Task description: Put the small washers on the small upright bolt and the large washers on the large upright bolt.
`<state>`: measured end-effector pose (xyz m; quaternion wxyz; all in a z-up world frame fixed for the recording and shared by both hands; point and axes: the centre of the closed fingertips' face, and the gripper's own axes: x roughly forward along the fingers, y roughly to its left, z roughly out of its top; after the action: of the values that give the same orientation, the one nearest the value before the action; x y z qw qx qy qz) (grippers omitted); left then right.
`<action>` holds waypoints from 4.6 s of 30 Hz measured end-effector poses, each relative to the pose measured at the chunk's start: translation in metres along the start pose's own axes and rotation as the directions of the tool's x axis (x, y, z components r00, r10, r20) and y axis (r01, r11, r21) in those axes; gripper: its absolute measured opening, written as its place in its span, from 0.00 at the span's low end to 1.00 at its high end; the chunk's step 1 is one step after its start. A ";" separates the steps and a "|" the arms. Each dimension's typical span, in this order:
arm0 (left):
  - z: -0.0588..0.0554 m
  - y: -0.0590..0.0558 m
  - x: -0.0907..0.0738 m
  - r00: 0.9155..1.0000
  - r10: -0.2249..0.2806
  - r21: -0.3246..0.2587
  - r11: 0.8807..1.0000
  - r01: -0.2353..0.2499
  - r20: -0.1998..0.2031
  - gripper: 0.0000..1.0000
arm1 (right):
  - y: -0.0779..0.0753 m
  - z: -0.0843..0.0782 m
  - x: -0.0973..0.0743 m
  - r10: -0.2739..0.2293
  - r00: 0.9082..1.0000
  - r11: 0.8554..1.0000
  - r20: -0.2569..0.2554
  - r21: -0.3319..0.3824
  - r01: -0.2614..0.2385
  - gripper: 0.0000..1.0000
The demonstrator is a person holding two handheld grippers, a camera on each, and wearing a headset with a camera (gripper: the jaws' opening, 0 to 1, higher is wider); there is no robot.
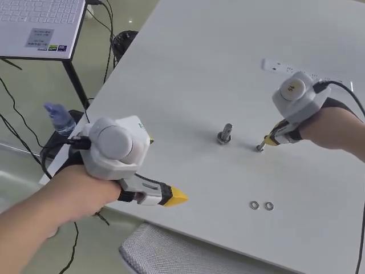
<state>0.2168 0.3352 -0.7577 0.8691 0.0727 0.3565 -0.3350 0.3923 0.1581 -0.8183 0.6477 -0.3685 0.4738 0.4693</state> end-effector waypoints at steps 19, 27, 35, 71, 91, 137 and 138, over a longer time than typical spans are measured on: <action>-0.003 0.001 0.002 1.000 -0.008 -0.010 1.000 0.008 -0.010 0.85 | 0.004 -0.003 0.016 0.009 1.000 1.000 -0.021 -0.010 -0.009 0.13; -0.003 0.005 0.003 1.000 0.001 -0.021 1.000 -0.001 0.001 0.86 | 0.000 -0.005 0.024 0.015 0.999 1.000 -0.032 -0.013 -0.015 0.13; -0.005 0.007 0.002 1.000 0.007 -0.028 1.000 -0.007 -0.003 0.85 | 0.002 -0.005 0.032 0.015 0.999 1.000 -0.030 -0.017 -0.015 0.13; -0.008 0.007 -0.001 1.000 0.013 -0.045 0.999 -0.013 0.006 0.85 | 0.004 -0.011 0.040 0.016 0.999 0.999 -0.044 -0.034 -0.017 0.13; 0.004 -0.002 -0.001 0.995 -0.011 0.022 1.000 0.009 0.096 0.90 | 0.004 -0.010 0.041 0.006 0.999 0.999 -0.033 -0.043 -0.008 0.14; 0.001 -0.008 0.000 0.996 -0.024 0.055 0.998 0.020 0.087 0.88 | 0.011 0.000 -0.026 -0.006 0.997 1.000 0.080 -0.027 0.008 0.27; -0.002 -0.007 0.001 0.996 -0.026 0.035 0.999 0.023 0.089 0.88 | 0.013 -0.001 -0.029 -0.005 0.997 1.000 0.079 -0.026 0.007 0.27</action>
<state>0.2122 0.3298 -0.7592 0.8786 0.0682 0.3126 -0.3545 0.3766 0.1534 -0.7916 0.6622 -0.3597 0.4406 0.4877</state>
